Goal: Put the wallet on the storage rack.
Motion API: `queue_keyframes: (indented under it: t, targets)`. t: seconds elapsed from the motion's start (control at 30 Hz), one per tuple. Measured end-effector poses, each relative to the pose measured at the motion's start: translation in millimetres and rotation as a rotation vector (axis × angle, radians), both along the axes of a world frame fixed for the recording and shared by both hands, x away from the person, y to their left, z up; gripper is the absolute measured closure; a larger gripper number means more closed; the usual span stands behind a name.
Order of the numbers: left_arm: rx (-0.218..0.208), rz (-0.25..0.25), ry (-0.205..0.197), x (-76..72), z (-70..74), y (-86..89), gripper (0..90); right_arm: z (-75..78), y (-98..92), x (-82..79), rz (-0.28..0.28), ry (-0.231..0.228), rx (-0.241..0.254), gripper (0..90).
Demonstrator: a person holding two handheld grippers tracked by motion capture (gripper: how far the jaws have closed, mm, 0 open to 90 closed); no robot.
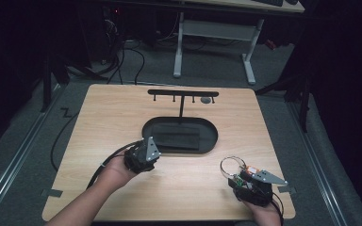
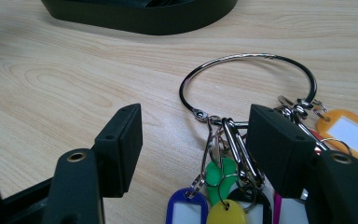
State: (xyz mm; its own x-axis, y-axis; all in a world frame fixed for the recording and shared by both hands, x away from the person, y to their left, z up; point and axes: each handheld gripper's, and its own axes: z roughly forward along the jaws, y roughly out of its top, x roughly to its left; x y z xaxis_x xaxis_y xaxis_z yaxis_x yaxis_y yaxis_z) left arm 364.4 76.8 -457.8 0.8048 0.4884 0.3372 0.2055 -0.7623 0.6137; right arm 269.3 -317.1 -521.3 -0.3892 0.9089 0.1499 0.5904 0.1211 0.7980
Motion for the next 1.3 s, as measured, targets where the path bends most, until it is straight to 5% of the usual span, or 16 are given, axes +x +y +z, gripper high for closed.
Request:
queue_keyframes:
  t: [0.33, 0.37, 0.47, 0.53, 0.7, 0.77, 0.8, 0.83, 0.93, 1.07, 1.3]
  targets:
    - [-0.104, 0.048, 0.033, -33.6, -24.9, 37.1, 51.2, 0.7, 0.3, -0.2, 0.003, -0.003, -0.001, 36.3]
    - [-0.145, 0.06, 0.081, -45.7, -37.9, 52.9, 51.3, 0.7, 0.4, -0.2, 0.005, -0.005, 0.0, 36.3]
    - [-0.147, 0.099, 0.084, -57.8, -53.7, 74.6, 50.9, 0.4, 0.6, 0.1, 0.013, -0.009, -0.005, 36.2]
    - [-0.195, 0.143, 0.088, -65.8, -62.9, 94.2, 49.1, -0.2, 1.3, 0.1, 0.015, -0.01, -0.006, 36.1]
    - [-0.229, 0.166, 0.101, -70.0, -62.1, 117.9, 44.6, 2.3, 2.9, 1.2, 0.006, -0.031, -0.007, 34.6]
    - [-0.312, 0.195, 0.147, -69.1, -62.2, 133.9, 43.2, 4.0, 5.4, 1.9, -0.003, -0.032, -0.013, 33.9]
    - [-0.312, 0.195, 0.147, -69.1, -62.2, 133.9, 42.3, 4.0, 5.4, 1.9, -0.003, -0.032, -0.013, 33.9]
    - [-0.37, 0.196, 0.191, -67.8, -63.8, 139.0, 40.8, 5.2, 9.3, 3.6, -0.006, -0.035, -0.026, 33.8]
    - [-0.365, 0.193, 0.191, -67.5, -66.8, 140.1, 39.5, 7.0, 14.4, 4.4, -0.011, -0.025, -0.045, 33.7]
    - [-0.357, 0.179, 0.19, -65.1, -69.7, 141.0, 37.5, 11.8, 27.9, 6.3, 0.004, 0.011, -0.13, 33.6]
    - [-0.386, 0.182, 0.173, -62.0, -65.2, 143.5, 36.6, 18.5, 39.9, 12.0, 0.056, 0.118, -0.257, 33.1]
